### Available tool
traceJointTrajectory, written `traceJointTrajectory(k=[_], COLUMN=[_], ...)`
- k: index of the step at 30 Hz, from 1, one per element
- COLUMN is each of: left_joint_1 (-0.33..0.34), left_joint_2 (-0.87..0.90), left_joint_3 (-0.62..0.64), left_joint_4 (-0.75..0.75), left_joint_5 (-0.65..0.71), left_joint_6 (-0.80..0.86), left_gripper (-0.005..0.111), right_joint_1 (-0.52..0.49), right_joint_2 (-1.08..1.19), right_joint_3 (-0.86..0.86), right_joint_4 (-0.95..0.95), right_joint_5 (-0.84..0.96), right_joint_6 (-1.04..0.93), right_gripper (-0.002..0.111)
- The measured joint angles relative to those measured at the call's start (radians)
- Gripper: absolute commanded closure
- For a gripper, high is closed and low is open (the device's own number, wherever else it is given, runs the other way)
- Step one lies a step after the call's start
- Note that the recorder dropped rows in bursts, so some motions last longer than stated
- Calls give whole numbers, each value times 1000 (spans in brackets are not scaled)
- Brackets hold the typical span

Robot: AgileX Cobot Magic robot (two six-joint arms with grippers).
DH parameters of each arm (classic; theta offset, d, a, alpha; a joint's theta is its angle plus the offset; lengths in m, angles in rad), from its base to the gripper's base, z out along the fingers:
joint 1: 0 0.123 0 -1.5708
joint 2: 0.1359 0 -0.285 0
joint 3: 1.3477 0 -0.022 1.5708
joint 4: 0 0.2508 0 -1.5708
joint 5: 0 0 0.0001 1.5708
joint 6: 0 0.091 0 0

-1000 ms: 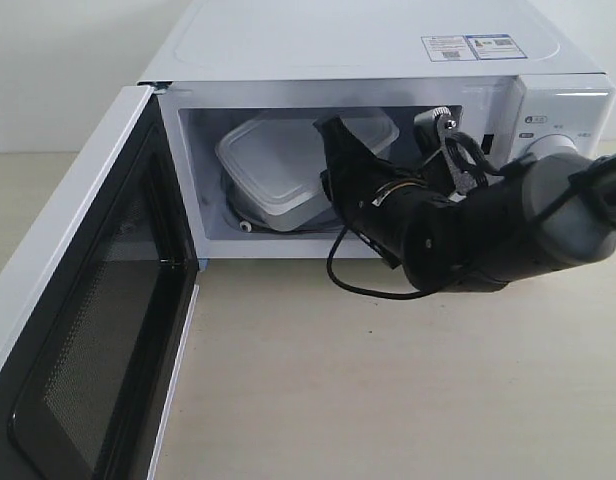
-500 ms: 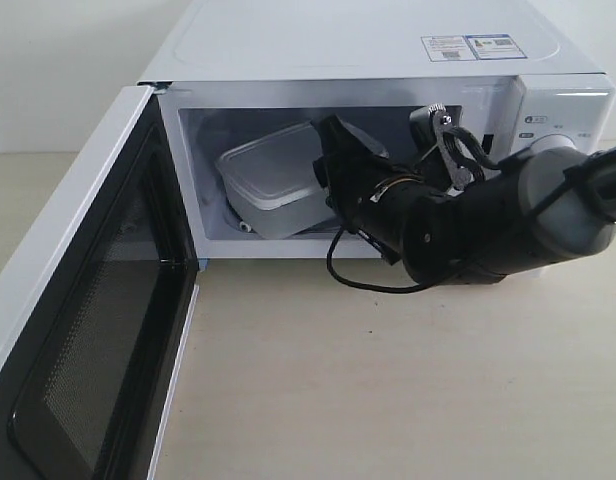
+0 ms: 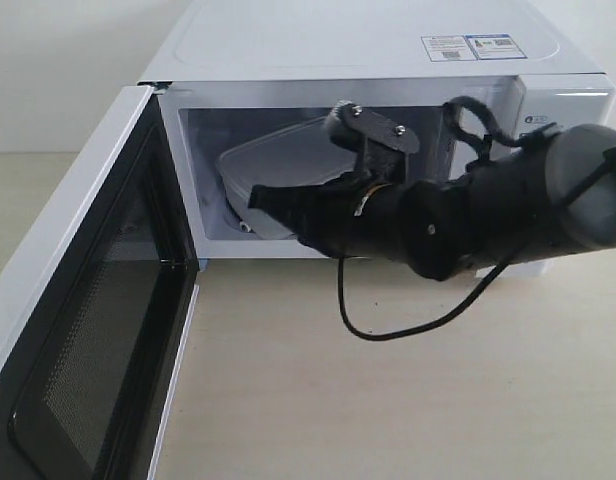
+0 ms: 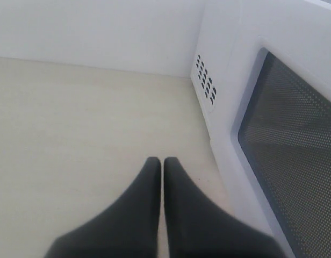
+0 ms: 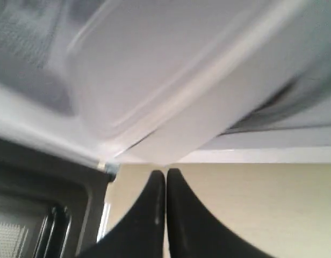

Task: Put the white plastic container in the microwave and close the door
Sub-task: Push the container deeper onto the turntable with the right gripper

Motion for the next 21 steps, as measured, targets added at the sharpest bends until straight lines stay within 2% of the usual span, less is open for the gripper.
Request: traceJointTrajectory(k=[3,7,17,21], left_joint_1=[0,0,0,0], left_joint_2=[0,0,0,0], left_joint_3=[0,0,0,0], left_joint_4=[0,0,0,0], left_joint_5=[0,0,0,0], left_joint_6=[0,0,0,0], left_gripper=[102,102,102,102], right_joint_1=[43,50,18,18], right_joint_2=[26,106,204,185], right_joint_3=[0,-16,-109,-111], right_joint_4=[-10,45,92,92], right_joint_5=[-97,-229,-332,-272], right_joint_6=[-72,-100,-122,-149], right_gripper=[108,108,108,108])
